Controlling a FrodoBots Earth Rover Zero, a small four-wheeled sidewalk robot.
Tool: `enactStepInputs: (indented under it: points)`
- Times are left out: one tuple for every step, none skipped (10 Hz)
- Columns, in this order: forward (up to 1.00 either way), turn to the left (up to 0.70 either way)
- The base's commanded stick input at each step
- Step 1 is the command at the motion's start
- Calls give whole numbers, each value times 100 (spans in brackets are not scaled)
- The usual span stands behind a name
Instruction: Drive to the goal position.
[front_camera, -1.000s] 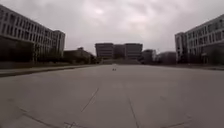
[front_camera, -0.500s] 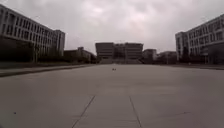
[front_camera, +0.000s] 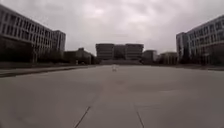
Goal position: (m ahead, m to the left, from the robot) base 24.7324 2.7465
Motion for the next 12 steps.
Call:
enactStepInputs:
  points:
    - [100,0]
    - [100,0]
    - [100,0]
    - [100,0]
    - [100,0]
    - [100,0]
    - [100,0]
    - [100,0]
    - [100,0]
    - [100,0]
    - [100,0]
    - [100,0]
